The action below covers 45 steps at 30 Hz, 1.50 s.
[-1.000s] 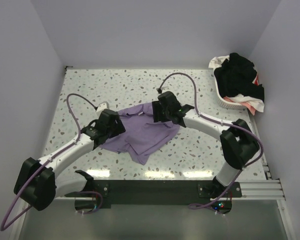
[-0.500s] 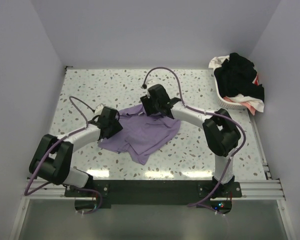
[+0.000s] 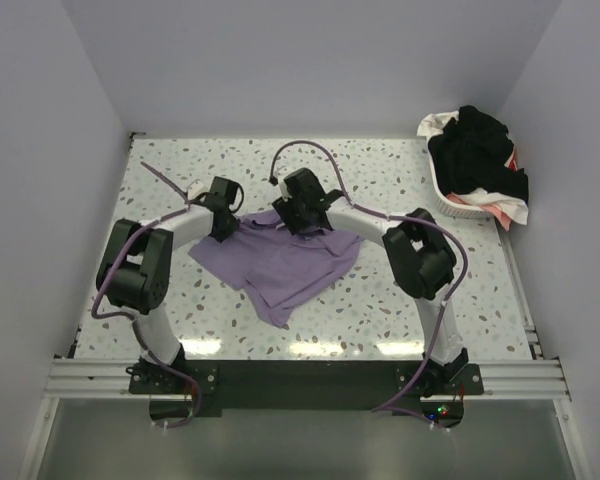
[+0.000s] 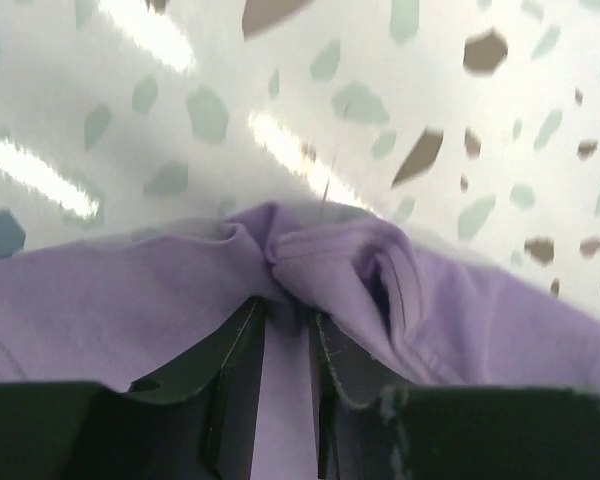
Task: Fold and stack the t-shirts
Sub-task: Flatten the tshirt out
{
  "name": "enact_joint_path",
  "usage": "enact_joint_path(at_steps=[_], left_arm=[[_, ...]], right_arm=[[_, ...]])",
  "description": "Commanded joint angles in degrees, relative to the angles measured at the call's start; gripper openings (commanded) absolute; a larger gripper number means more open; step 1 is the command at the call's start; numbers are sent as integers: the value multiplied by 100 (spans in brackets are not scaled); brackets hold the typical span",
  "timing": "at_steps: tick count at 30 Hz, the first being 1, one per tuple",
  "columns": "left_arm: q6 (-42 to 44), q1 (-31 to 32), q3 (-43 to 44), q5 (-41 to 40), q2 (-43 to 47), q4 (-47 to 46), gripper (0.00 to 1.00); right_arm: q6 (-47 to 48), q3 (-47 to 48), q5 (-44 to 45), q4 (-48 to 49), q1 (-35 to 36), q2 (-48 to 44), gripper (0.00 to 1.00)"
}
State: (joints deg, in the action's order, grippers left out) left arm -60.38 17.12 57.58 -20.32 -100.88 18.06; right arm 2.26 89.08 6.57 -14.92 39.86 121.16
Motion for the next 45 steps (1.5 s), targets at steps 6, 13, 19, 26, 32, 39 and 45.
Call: enact_joint_path(at_steps=[6,13,19,26,32,39,45], left_arm=[[483,-464,1807,-570,-1521,848,25],[1097,-693,2810,-430,-2023,822,25],[1756,-781,3628,-27,-2374,611,26],[2311,-816,4647,361,-2875,725,25],[2426,-851,4806,555,-3016,655,25],[2443,-869,4754,739,-3069,549,25],[2434,-869,4736,836,-3104,514,25]], right_arm=[[178,382,-340,-108,66,-216,64],[336,523,-78,-231,233,-6,66],[485,1155,467,-705,233,478,47],[618,1524,969,-934,102,505,21],[521,1174,618,-671,57,-83,51],[836,672,293,-494,242,-454,54],[1057,927,266,-889,391,-41,53]])
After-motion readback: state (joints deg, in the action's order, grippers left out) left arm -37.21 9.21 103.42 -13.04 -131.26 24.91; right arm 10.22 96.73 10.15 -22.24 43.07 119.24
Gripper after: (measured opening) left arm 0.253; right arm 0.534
